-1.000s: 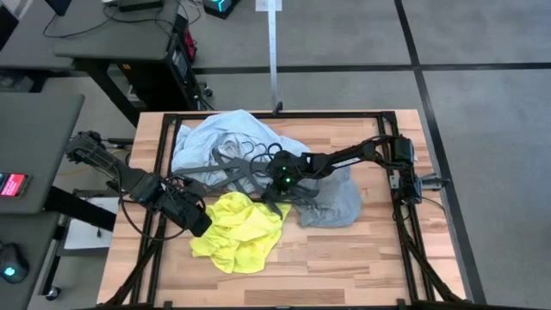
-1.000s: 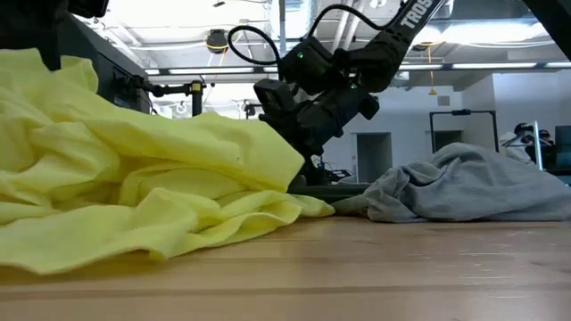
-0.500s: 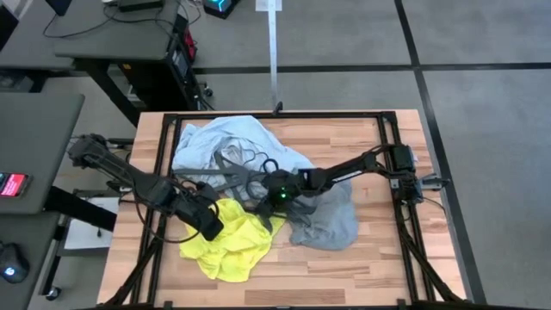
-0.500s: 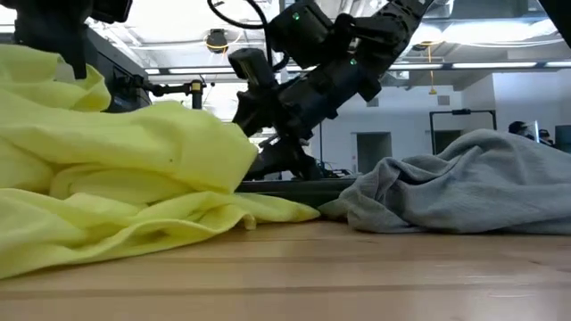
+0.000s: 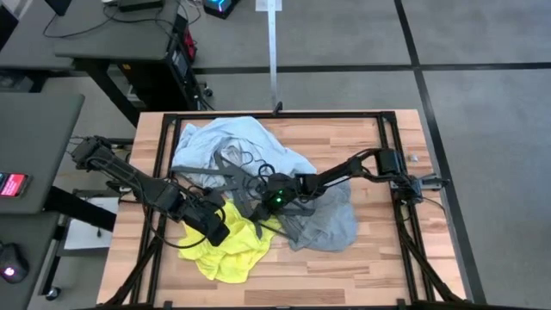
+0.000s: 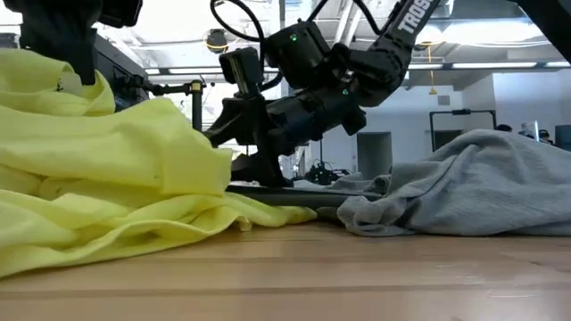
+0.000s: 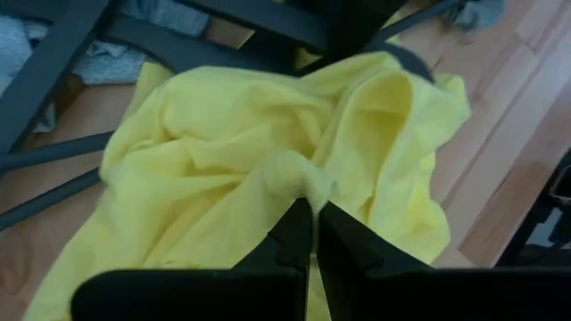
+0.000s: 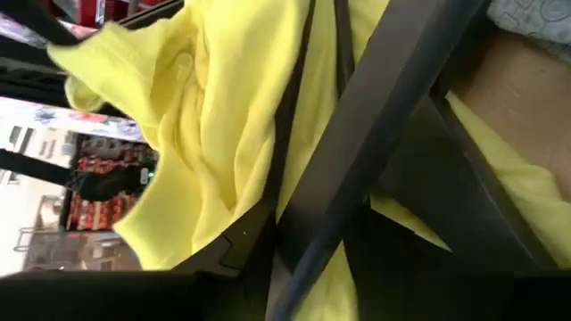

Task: Hang clothes
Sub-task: Hang the yellow shirt on the rack

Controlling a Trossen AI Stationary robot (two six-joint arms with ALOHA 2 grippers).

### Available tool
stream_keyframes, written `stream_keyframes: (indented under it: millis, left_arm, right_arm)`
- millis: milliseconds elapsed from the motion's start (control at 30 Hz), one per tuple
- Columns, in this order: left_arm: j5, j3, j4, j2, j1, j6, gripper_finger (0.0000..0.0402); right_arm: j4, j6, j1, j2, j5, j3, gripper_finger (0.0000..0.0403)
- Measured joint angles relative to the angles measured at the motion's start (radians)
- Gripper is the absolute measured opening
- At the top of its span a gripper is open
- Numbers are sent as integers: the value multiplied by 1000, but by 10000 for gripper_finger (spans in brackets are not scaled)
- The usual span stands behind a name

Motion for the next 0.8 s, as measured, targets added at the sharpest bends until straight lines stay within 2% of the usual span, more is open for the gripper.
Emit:
stream_keyframes:
  millis: [133, 300, 500, 633, 800]
  left_arm:
    - [2, 0, 2, -3, 0, -1, 0]
    - [22, 0, -3, -17, 0, -2, 0]
    - [46, 0, -10, -48, -2, -12, 0]
    - [46, 0, -11, -71, -4, -14, 0]
    - [46, 0, -10, -94, -4, -35, 0]
  right_arm:
    - [-2, -40, -4, -2, 0, -2, 29]
    - [-92, -128, -12, -56, 15, -4, 28]
    - [-320, -343, -40, -215, 76, -4, 28]
    - [-549, -535, -79, -377, 130, -3, 28]
    - [-1001, -779, -136, -630, 238, -3, 28]
